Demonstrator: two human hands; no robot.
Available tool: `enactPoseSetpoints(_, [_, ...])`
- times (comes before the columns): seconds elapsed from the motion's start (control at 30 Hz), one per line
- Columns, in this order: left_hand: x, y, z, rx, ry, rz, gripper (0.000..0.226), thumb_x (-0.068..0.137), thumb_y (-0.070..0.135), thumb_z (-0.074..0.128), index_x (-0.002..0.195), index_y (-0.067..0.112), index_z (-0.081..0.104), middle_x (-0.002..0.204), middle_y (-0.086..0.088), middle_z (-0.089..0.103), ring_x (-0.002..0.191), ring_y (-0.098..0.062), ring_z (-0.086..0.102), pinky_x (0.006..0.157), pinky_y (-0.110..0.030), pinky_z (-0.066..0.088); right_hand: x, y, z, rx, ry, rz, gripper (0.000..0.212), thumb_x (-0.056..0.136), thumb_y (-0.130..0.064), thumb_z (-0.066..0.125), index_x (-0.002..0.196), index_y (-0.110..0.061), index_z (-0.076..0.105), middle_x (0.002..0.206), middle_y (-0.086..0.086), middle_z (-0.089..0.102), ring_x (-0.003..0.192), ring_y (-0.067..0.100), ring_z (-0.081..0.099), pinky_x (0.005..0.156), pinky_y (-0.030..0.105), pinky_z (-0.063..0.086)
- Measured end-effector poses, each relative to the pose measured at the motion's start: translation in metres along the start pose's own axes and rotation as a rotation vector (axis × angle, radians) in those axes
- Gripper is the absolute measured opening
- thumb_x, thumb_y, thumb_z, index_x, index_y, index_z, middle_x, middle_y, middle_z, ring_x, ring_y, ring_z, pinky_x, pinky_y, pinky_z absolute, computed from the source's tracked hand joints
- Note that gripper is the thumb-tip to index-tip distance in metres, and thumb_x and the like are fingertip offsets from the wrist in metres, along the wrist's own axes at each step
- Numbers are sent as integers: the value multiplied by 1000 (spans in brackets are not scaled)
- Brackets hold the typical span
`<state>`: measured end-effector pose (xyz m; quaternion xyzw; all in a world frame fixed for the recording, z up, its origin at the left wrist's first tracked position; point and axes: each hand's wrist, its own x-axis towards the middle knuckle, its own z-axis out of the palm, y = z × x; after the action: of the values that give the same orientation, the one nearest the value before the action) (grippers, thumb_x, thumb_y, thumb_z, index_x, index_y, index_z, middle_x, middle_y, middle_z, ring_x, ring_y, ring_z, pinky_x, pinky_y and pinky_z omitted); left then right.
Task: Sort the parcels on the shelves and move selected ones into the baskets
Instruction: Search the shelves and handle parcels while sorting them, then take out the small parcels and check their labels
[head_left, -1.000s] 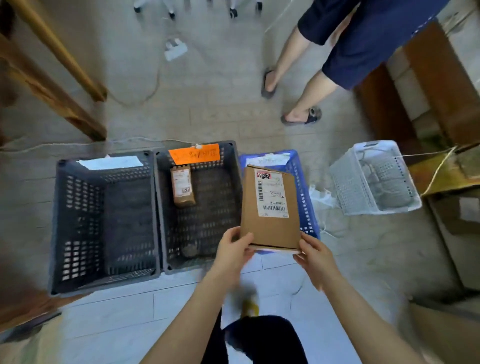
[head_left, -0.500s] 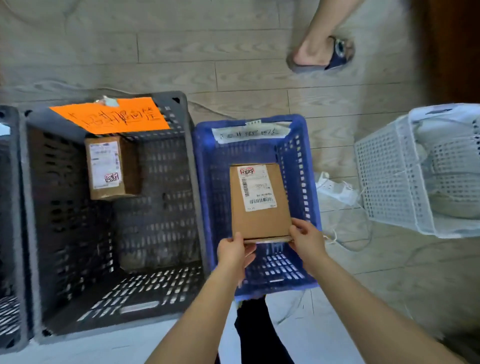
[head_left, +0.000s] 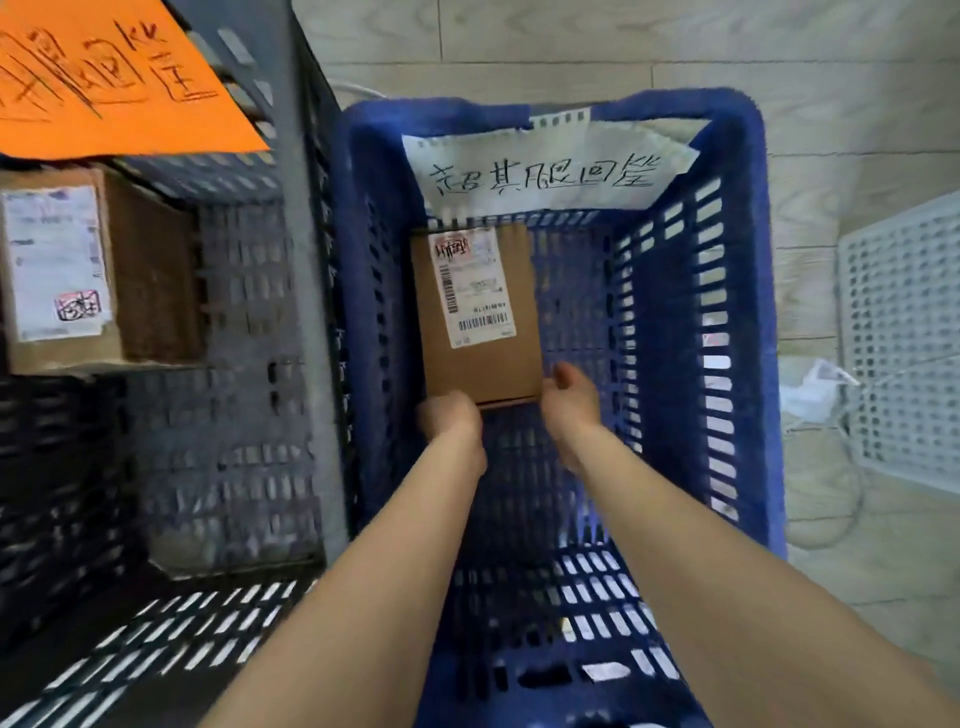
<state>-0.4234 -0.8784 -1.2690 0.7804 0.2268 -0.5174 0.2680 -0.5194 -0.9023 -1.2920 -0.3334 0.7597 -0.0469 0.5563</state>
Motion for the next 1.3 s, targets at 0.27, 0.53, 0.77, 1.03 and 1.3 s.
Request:
enactPoseSetpoints(0.27, [-122, 32, -63, 56, -88, 90, 51, 97, 34, 34, 137, 2, 37, 134, -21, 48, 118, -37, 50, 100, -45, 43, -124, -67, -57, -172, -85, -34, 37, 96, -19, 40, 133, -14, 47, 114, 1, 59, 83, 11, 53, 65, 18, 43])
enactPoseSetpoints(0.53, [-285, 85, -215, -188, -113, 301, 32, 95, 35, 40, 79, 10, 52, 74, -14, 53, 70, -18, 48, 61, -29, 34, -320, -211, -61, -137, -279, -224, 8, 92, -18, 53, 92, -16, 60, 114, 12, 63, 108, 26, 58, 84, 32, 41])
enactPoseSetpoints(0.77, [-414, 75, -421, -423, 105, 478, 36, 94, 37, 41, 75, 12, 58, 76, 1, 52, 79, -16, 51, 77, -34, 37, -524, -285, -11, -211, -595, -487, 9, 91, -22, 55, 96, -16, 59, 114, 15, 64, 111, 25, 58, 91, 32, 40])
enactPoseSetpoints(1.03, [-568, -24, -673, -819, 448, 707, 32, 93, 38, 48, 71, 15, 48, 75, -10, 43, 69, -19, 38, 67, -32, 27, -823, -275, 91, -339, -1096, -813, 8, 90, -25, 56, 91, -18, 60, 105, 5, 63, 99, 17, 59, 91, 32, 43])
enactPoseSetpoints(1.3, [-656, -217, -898, -1078, 854, 813, 33, 87, 40, 56, 98, 11, 67, 78, 8, 65, 78, -8, 61, 66, -25, 47, -1090, -145, 168, -432, -1519, -1096, 7, 86, -34, 60, 91, -29, 61, 105, -3, 67, 98, 6, 62, 82, 21, 47])
